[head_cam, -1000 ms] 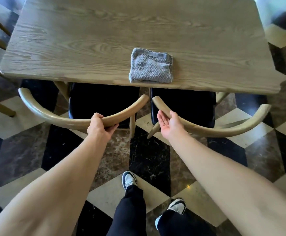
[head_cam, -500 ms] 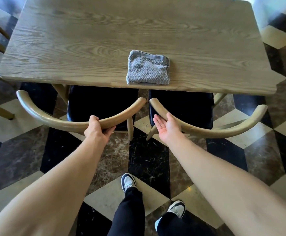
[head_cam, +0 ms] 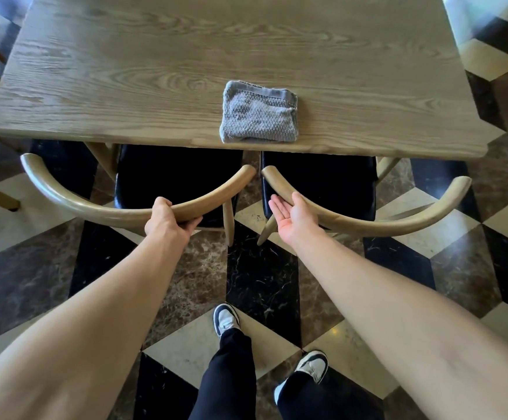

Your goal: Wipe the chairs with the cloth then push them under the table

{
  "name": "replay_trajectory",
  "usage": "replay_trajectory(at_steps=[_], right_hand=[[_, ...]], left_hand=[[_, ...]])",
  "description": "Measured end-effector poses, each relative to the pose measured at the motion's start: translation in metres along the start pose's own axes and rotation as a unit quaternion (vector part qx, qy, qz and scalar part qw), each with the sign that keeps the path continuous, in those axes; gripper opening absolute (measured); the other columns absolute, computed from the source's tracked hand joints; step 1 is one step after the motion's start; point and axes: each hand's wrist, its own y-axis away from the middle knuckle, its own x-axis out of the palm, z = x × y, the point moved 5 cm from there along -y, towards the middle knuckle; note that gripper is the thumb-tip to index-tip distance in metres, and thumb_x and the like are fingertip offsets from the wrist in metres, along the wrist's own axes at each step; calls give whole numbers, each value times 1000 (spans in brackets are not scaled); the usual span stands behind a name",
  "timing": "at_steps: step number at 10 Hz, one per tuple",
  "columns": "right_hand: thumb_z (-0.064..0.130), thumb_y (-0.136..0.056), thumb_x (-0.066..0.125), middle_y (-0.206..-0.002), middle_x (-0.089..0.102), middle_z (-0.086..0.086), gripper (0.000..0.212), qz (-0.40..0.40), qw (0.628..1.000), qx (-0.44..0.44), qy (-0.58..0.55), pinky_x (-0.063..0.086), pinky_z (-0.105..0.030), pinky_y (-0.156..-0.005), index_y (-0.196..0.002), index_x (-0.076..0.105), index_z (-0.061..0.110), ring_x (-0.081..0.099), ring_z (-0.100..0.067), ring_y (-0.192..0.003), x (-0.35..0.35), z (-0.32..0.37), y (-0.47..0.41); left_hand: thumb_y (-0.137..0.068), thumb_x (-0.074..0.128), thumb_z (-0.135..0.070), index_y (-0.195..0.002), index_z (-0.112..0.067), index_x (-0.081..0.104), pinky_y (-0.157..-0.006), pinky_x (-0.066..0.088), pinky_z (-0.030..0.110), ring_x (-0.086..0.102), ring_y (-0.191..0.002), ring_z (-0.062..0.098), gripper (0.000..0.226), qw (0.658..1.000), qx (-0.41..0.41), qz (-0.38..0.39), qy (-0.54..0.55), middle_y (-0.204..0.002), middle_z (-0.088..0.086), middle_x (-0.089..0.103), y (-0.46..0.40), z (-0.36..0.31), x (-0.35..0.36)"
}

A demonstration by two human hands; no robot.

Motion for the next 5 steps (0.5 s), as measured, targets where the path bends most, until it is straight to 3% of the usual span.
replay_trajectory(at_steps=[2,3,4,5], right_hand=[[25,-106,53,-137,60,-27,49,5,1000,5,23,59,-39,-91,-136,44,-13,65,-35,-121,-4,-3,-4],[33,-108,47,-141,57,-25,57,19,996,48,71,54,-46,-97,-145,37,-8,59,-39,-127,-5,-5,0],[38,-108,43,-128,66,-21,49,65,970,111,204,48,-54,-103,-138,46,0,55,-41,-131,5,-3,10],[33,-107,46,-108,72,-13,33,83,922,88,369,49,-53,-100,-122,57,6,60,-37,-120,17,10,23]], left_hand=[[-88,60,-10,-131,-9,40,-89,54,62,53,-115,45,47,1000,-6,2,5,-130,23,45,0,0,-2],[-90,64,-24,-134,-8,40,-92,53,62,57,-114,42,52,999,-28,8,-34,-129,23,49,4,1,-4],[-87,61,-58,-141,-2,36,-93,51,62,63,-100,46,82,972,-122,14,-199,-120,31,59,13,0,-9],[-88,52,-62,-141,10,34,-88,53,59,65,-105,47,91,925,-200,103,-305,-118,35,63,27,-1,1]])
